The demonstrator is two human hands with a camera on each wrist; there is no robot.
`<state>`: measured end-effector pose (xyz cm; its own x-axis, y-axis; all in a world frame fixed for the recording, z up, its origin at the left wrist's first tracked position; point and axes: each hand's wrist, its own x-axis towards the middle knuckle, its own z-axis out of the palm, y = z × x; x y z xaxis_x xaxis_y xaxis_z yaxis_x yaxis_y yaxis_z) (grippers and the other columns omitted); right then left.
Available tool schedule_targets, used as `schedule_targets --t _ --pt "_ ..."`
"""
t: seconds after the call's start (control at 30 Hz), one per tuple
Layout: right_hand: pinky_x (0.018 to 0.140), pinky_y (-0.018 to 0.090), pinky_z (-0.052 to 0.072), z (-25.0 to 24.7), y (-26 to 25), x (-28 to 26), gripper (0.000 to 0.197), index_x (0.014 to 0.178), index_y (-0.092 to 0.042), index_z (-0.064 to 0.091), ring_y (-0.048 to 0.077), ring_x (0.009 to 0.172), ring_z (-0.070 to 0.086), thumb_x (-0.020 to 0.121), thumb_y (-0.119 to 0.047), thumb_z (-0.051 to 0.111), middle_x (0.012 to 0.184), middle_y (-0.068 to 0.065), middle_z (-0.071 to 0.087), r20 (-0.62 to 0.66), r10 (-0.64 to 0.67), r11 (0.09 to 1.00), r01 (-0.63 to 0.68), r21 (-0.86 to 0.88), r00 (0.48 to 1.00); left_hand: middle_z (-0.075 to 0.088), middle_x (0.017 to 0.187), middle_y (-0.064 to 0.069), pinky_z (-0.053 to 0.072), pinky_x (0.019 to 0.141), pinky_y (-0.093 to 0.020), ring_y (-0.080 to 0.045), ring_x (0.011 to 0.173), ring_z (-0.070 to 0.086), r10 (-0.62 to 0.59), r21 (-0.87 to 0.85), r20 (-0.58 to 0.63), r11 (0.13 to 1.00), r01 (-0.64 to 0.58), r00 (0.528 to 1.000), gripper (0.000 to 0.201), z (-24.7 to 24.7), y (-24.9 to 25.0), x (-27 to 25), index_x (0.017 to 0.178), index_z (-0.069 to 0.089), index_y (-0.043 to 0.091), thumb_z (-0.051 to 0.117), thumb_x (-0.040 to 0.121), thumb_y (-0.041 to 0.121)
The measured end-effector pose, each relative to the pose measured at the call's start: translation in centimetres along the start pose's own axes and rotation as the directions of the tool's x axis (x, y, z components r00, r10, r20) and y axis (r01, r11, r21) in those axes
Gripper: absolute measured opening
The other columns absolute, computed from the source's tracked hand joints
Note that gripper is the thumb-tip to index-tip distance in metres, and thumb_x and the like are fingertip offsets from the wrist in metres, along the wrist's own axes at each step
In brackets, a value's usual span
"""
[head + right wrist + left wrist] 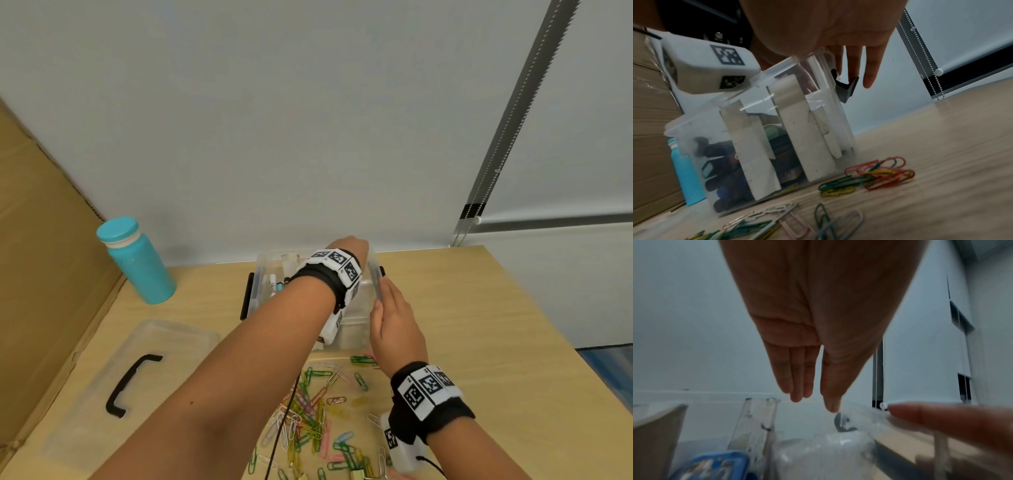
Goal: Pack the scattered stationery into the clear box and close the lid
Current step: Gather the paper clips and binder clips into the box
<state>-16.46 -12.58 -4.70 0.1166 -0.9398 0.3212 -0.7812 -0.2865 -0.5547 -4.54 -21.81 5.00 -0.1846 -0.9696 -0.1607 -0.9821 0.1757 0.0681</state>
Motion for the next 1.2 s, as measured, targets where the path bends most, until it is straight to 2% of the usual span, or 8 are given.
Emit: schedule_targets --t 0.27,0.37,0.53,0.73,0.87,1.0,1.13,1.2 --pt "0.106 0.032 0.038 -0.2 0.2 -0.1 0.051 0.150 -0.015 0.027 0.020 0.135 0.037 0.101 -0.029 0.024 0.155 0.000 0.029 0.016 -0.015 1.000 0.014 0.019 1.000 0.055 0.121 0.003 0.049 0.090 -0.037 -0.018 0.106 0.057 0.001 -0.227 -0.226 0.972 -0.053 0.974 0.028 -1.1 -3.1 -8.1 0.120 0.055 0.025 0.048 0.094 0.018" --pt "0.105 0.035 0.039 -0.1 0.4 -0.1 0.050 0.150 -0.016 0.027 0.020 0.135 0.036 0.101 -0.029 0.024 0.156 -0.001 0.028 0.023 -0.008 1.000 0.008 0.022 1.000 0.055 0.116 0.008 0.045 0.087 -0.026 -0.010 0.102 0.055 0.071 -0.279 -0.276 0.949 -0.150 0.959 0.025 -0.3 -3.3 -13.4 0.118 0.058 0.025 0.049 0.095 0.024" --pt "0.111 0.036 0.032 -0.3 0.2 0.0 0.050 0.149 -0.012 0.027 0.025 0.138 0.032 0.101 -0.026 0.028 0.156 0.003 0.026 0.040 0.009 1.000 -0.010 0.014 0.999 0.053 0.111 0.018 0.042 0.091 -0.017 0.001 0.100 0.051 0.126 -0.383 -0.185 0.904 -0.189 0.975 0.022 4.4 -3.2 -20.4 0.115 0.058 0.030 0.049 0.095 0.029" --pt "0.110 0.034 0.028 -3.7 -2.3 -3.8 0.051 0.138 -0.013 0.039 0.023 0.134 0.026 0.090 -0.024 0.053 0.146 0.006 0.034 -0.035 -0.186 0.981 0.184 -0.069 0.982 0.055 0.109 0.018 0.046 0.092 -0.031 0.000 0.102 0.051 0.173 -0.448 0.040 0.883 -0.137 0.984 0.028 11.2 -3.8 -24.7 0.109 0.058 0.036 0.052 0.084 0.049" --pt "0.087 0.022 0.038 -4.9 -2.7 -8.5 0.024 0.113 -0.021 0.055 0.006 0.105 0.034 0.089 -0.028 0.053 0.115 -0.007 0.048 0.303 -0.357 0.925 0.380 -0.021 0.884 0.050 0.116 0.019 0.040 0.095 -0.027 -0.001 0.107 0.042 0.284 -0.430 0.169 0.883 -0.188 0.944 0.041 13.5 -2.2 -26.6 0.116 0.053 0.042 0.063 0.078 0.053" --pt "0.088 0.030 0.043 -4.5 -1.6 -11.1 0.034 0.113 -0.026 0.053 0.010 0.104 0.036 0.083 -0.040 0.058 0.115 -0.008 0.049 0.694 -0.232 0.931 0.363 -0.046 0.682 0.045 0.129 0.012 0.035 0.099 -0.026 -0.008 0.122 0.036 0.357 -0.363 0.201 0.892 -0.269 0.912 0.046 14.6 -0.5 -27.2 0.121 0.053 0.035 0.067 0.078 0.047" --pt "0.088 0.028 0.040 -3.7 -1.0 -12.4 0.052 0.115 -0.027 0.051 0.013 0.105 0.035 0.072 -0.051 0.067 0.114 -0.007 0.047 0.788 -0.154 0.928 0.361 -0.091 0.597 0.044 0.127 0.008 0.024 0.085 -0.019 -0.011 0.117 0.034 0.392 -0.291 0.202 0.899 -0.327 0.898 0.050 14.8 0.1 -27.2 0.125 0.053 0.032 0.067 0.079 0.044" --pt "0.087 0.029 0.039 -3.3 -0.9 -12.9 0.053 0.115 -0.026 0.050 0.014 0.105 0.036 0.071 -0.050 0.069 0.114 -0.006 0.047 0.802 -0.143 0.919 0.379 -0.110 0.580 0.043 0.126 0.006 0.026 0.091 -0.022 -0.011 0.119 0.031 0.405 -0.283 0.203 0.896 -0.343 0.892 0.050 15.0 0.3 -27.2 0.125 0.053 0.031 0.068 0.079 0.043"
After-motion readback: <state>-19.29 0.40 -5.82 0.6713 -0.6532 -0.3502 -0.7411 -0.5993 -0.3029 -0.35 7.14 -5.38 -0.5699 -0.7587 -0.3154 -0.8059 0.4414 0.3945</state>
